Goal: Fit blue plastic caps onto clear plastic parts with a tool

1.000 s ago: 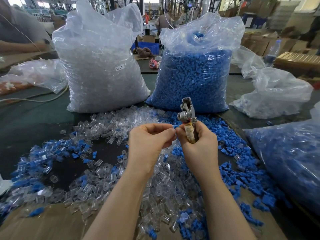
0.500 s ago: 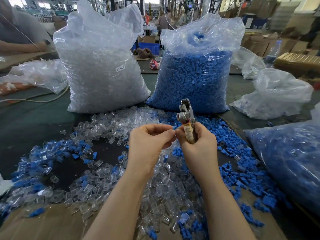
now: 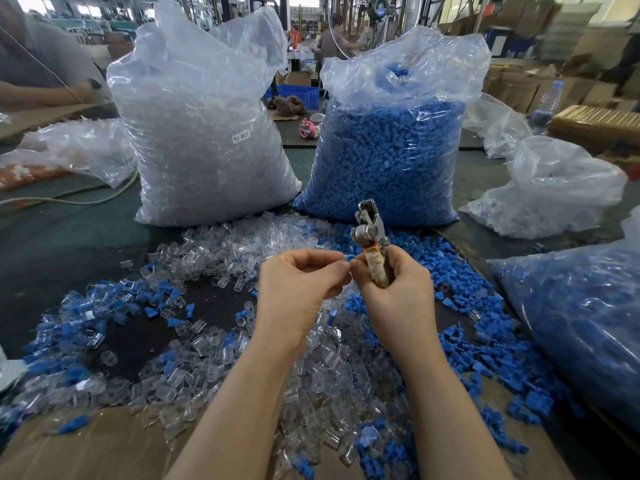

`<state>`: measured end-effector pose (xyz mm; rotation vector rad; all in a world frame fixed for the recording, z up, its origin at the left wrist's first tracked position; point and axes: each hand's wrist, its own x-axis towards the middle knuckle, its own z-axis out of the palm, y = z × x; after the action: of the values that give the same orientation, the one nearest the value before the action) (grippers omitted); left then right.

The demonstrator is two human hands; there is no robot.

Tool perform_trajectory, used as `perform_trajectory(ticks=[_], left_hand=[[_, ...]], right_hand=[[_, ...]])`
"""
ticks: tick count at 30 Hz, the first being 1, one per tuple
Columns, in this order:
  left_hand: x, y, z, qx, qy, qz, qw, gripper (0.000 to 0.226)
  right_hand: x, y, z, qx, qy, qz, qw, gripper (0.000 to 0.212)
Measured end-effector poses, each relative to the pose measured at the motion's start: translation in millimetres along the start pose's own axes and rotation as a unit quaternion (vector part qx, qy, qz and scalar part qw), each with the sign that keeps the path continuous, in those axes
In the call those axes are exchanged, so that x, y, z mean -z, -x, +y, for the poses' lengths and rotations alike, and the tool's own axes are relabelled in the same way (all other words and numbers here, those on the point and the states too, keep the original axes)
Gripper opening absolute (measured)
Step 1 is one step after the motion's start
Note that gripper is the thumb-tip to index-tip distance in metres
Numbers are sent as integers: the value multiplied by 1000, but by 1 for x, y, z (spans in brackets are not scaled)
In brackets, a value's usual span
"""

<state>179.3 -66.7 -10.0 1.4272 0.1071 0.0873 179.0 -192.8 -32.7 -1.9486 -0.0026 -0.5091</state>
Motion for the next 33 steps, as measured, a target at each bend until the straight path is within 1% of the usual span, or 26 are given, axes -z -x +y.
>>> perform_trajectory(ticks=[14, 16, 18, 20, 23, 27, 33], left_hand=[[2, -2, -3, -3, -30, 0, 1000, 10], [3, -2, -3, -2, -39, 0, 999, 11], [4, -3, -5, 0, -55, 5, 998, 12], [5, -5, -8, -3, -94, 11, 996, 13], [6, -7, -12, -4, -143, 8, 990, 15], [7, -7, -14, -3, -188, -1, 982, 19], [6, -7, -13, -3, -196, -2, 981, 20]], right_hand=[[1, -2, 3, -12, 15, -23, 1000, 15], [0, -3, 3, -18, 37, -29, 999, 18], [0, -4, 4, -21, 82, -44, 995, 19], [-1, -4, 4, -30, 126, -60, 990, 12], [-1, -4, 6, -40, 176, -76, 981, 16], [-1, -4, 7, -50, 196, -85, 976, 19], [-2, -4, 6, -61, 201, -84, 974, 22]])
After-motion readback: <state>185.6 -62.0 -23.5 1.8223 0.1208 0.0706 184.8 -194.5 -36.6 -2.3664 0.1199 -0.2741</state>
